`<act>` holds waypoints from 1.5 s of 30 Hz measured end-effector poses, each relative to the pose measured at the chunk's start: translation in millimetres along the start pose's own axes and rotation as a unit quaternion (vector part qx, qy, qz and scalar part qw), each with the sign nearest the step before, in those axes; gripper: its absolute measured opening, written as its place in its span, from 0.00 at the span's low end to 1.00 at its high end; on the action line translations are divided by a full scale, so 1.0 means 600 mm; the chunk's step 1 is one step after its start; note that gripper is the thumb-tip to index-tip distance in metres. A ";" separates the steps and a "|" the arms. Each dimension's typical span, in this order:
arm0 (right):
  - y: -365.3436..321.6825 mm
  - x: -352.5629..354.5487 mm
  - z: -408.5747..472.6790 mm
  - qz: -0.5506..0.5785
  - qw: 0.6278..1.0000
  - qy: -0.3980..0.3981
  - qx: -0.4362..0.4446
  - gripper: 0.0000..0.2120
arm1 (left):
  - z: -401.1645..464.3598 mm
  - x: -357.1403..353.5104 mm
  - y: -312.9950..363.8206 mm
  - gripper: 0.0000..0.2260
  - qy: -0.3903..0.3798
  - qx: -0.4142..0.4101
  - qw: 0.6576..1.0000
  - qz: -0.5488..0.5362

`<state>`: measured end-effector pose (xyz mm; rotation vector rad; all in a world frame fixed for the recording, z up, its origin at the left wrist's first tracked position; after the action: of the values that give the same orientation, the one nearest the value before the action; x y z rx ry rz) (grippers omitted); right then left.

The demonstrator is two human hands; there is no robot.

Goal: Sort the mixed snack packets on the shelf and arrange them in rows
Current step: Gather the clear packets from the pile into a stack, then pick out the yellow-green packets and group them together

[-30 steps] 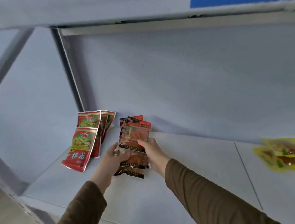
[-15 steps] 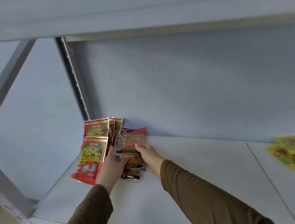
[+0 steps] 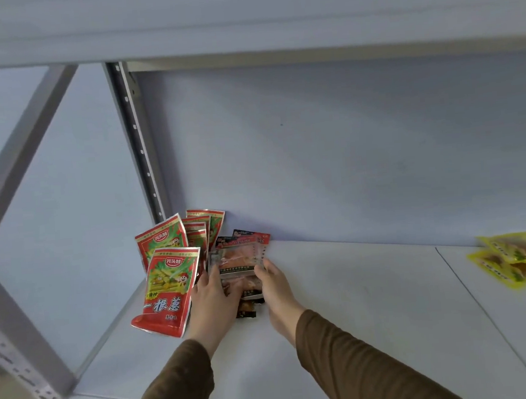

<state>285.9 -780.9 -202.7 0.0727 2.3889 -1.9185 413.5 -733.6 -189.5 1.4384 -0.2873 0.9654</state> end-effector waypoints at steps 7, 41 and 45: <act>-0.001 0.038 -0.012 -0.030 0.998 0.036 0.030 0.26 | -0.010 0.003 0.019 0.32 -0.018 -0.041 0.997 0.064; -0.073 0.334 -0.149 -0.449 0.844 0.154 0.249 0.25 | -0.103 -0.135 0.239 0.30 -0.097 -0.253 0.957 0.106; -0.091 0.466 -0.186 -0.499 0.810 0.181 0.249 0.26 | -0.160 -0.203 0.319 0.30 -0.110 -0.275 0.949 0.111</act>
<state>-0.7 -687.0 -150.8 -1.0998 2.2009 -3.1862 169.2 -721.7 -157.1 1.0055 -0.8324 0.8143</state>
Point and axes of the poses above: each hand's wrist, its own z-axis towards the middle knuckle, its own x-axis out of the back of the hand, y = z × x, the point moved 3 cm from there along z, towards the middle knuckle, and after that the axes turned 6 degrees about y, right-handed, at the moved point
